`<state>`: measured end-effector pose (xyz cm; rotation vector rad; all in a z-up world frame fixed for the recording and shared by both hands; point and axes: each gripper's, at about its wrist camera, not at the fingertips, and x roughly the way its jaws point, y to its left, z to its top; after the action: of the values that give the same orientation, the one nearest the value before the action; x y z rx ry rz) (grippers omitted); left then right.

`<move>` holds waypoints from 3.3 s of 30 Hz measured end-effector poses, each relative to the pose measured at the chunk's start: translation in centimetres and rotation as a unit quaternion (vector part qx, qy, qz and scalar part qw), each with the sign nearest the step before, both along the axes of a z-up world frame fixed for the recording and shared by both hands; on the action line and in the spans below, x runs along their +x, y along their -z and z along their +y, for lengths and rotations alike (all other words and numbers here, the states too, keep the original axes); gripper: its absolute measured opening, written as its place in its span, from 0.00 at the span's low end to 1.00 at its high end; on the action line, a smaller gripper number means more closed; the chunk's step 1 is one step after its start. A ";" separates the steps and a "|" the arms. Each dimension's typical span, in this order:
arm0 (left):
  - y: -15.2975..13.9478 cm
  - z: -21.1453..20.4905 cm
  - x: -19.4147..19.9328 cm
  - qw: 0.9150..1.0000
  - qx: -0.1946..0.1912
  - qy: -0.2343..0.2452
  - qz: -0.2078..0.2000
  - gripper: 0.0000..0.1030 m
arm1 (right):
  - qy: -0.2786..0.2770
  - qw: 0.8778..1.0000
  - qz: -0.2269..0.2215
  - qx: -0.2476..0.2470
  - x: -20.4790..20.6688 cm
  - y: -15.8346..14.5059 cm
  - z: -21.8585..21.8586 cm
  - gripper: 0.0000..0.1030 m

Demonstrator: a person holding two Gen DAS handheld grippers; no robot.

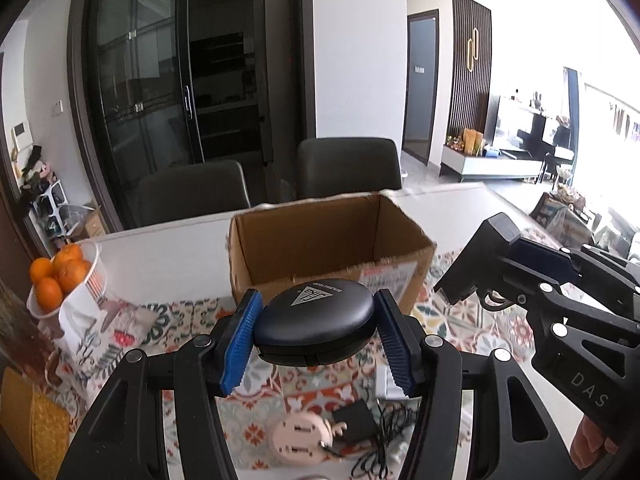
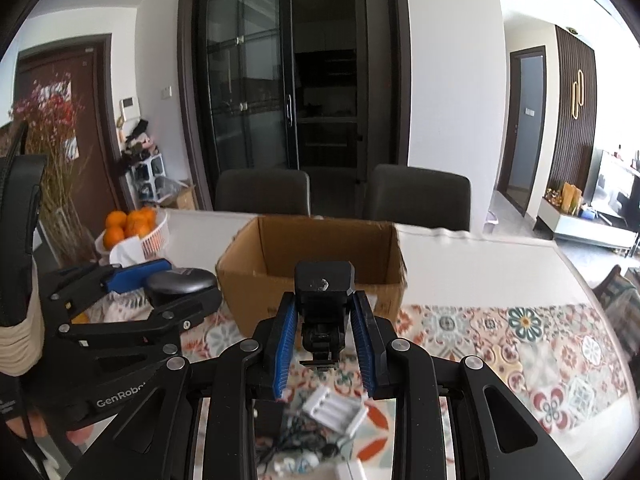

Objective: Organize rigid objects
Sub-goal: 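Carry both held items over the cardboard box and open both tools, then withdraw both tools from the box back toward the remaining items, then grasp the white power adapter with the right tool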

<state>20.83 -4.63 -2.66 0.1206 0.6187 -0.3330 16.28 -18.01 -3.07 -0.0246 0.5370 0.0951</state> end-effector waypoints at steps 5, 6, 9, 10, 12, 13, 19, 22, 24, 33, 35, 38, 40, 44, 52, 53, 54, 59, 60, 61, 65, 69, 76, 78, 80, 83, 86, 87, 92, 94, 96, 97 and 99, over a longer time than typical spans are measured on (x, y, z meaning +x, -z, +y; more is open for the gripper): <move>-1.0 -0.1 2.4 1.000 -0.001 0.000 -0.010 0.55 | -0.005 1.000 -0.018 0.003 2.3 -1.0 -0.1 0.27; -1.2 -0.1 3.0 1.000 -0.001 0.000 -0.014 0.55 | -0.007 1.000 -0.022 0.004 2.8 -1.2 -0.1 0.27; -1.5 -0.3 4.4 1.000 0.002 0.002 -0.016 0.55 | -0.009 1.000 -0.029 0.003 4.1 -1.8 -0.2 0.27; -1.5 -0.3 4.9 1.000 0.002 0.002 -0.016 0.55 | -0.011 1.000 -0.029 0.004 4.6 -1.9 -0.2 0.27; -1.5 -0.4 6.1 1.000 0.002 0.001 -0.014 0.55 | -0.012 1.000 -0.028 0.007 5.6 -1.9 -0.2 0.27; -1.4 -0.5 6.7 1.000 0.003 0.000 -0.011 0.55 | -0.013 1.000 -0.024 0.008 6.2 -1.9 -0.3 0.27; -0.3 -0.9 9.8 1.000 0.019 -0.006 0.005 0.55 | -0.008 1.000 -0.012 -0.006 9.2 -1.1 -0.5 0.27; 0.4 -1.2 11.4 0.999 0.020 -0.005 0.024 0.55 | -0.008 1.000 0.008 -0.003 11.0 -0.3 -0.8 0.27; 1.1 -1.4 12.7 0.999 0.019 -0.006 0.042 0.55 | -0.007 1.000 0.029 0.006 12.5 0.5 -1.2 0.27; 2.5 -1.6 15.3 0.997 0.032 -0.025 0.066 0.69 | 0.003 0.994 0.096 0.043 16.5 3.9 -2.7 0.30; 2.4 -1.5 15.2 0.997 0.036 -0.037 0.060 0.76 | 0.007 0.994 0.100 0.044 16.7 4.0 -3.0 0.43; 2.3 -1.2 14.7 0.997 0.040 -0.049 0.054 0.85 | 0.024 0.994 0.096 0.039 16.3 3.8 -3.3 0.53; 2.3 -1.0 14.3 0.996 0.041 -0.057 0.053 0.87 | 0.029 0.994 0.098 0.029 16.1 3.6 -3.2 0.55; 2.0 -0.5 12.8 0.995 0.043 -0.073 0.045 0.93 | 0.040 0.994 0.094 0.026 14.6 3.1 -3.3 0.62; 0.9 -0.4 8.9 0.993 0.059 -0.102 0.018 0.99 | 0.056 0.995 0.084 0.000 10.4 2.3 -3.3 0.66; 0.7 -0.4 8.4 0.992 0.060 -0.105 0.015 0.99 | 0.058 0.995 0.083 -0.001 10.1 2.1 -3.4 0.67; 0.5 -0.4 7.7 0.993 0.060 -0.105 0.012 1.00 | 0.060 0.995 0.080 -0.002 9.6 2.0 -3.4 0.67; 0.1 -0.6 4.8 0.992 0.068 -0.104 -0.006 1.00 | 0.060 0.995 0.078 -0.001 7.2 1.5 -3.8 0.67; 0.1 -0.6 4.5 0.993 0.067 -0.102 -0.006 1.00 | 0.058 0.995 0.077 0.000 6.8 1.5 -3.8 0.67; 0.1 -0.7 4.0 0.993 0.068 -0.100 -0.006 1.00 | 0.058 0.995 0.077 -0.001 6.3 1.5 -3.9 0.67; 0.1 -0.8 2.5 0.993 0.064 -0.098 -0.003 1.00 | 0.056 0.995 0.078 0.001 4.6 1.4 -4.0 0.67; 0.5 -1.0 1.2 0.993 0.062 -0.098 0.000 1.00 | 0.054 0.995 0.083 0.008 3.3 1.7 -4.4 0.67; 1.8 -1.2 -0.5 0.993 0.071 -0.088 0.031 1.00 | 0.053 0.994 0.095 0.009 1.2 3.0 -4.5 0.67; 2.3 -1.2 -1.0 0.992 0.072 -0.091 0.040 1.00 | 0.051 0.994 0.100 0.012 0.6 3.4 -4.6 0.67; 2.7 -1.1 -1.4 0.992 0.070 -0.091 0.049 1.00 | 0.049 0.993 0.107 0.014 0.3 4.0 -4.6 0.67; 3.7 -1.1 -2.0 0.991 0.068 -0.092 0.067 1.00 | 0.043 0.992 0.118 0.018 -0.2 4.7 -4.6 0.67; 4.8 -1.0 -2.8 0.989 0.071 -0.099 0.080 1.00 | 0.037 0.991 0.129 0.017 -0.8 5.7 -4.5 0.67; 5.3 -0.9 -3.1 0.988 0.072 -0.102 0.086 1.00 | 0.035 0.990 0.135 0.018 -1.0 6.2 -4.5 0.67; 7.2 -0.8 -4.1 0.985 0.076 -0.105 0.114 0.99 | 0.024 0.987 0.161 0.018 -1.7 8.1 -4.3 0.67; 8.0 -0.7 -4.4 0.983 0.076 -0.106 0.128 0.99 | 0.021 0.985 0.170 0.021 -1.9 8.8 -4.2 0.67; 8.9 -0.7 -4.7 0.981 0.078 -0.108 0.140 0.99 | 0.017 0.983 0.182 0.021 -2.2 9.7 -4.1 0.67; 9.3 -0.8 -4.9 0.980 0.080 -0.108 0.146 0.99 | 0.014 0.982 0.188 0.022 -2.4 10.1 -4.0 0.67; 10.0 -0.7 -5.1 0.978 0.083 -0.110 0.156 0.99 | 0.012 0.980 0.197 0.024 -2.5 10.8 -4.0 0.67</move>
<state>15.77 -5.36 -12.63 0.1610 0.9622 -0.0838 13.75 -22.00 -13.88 0.0492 0.9312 0.0908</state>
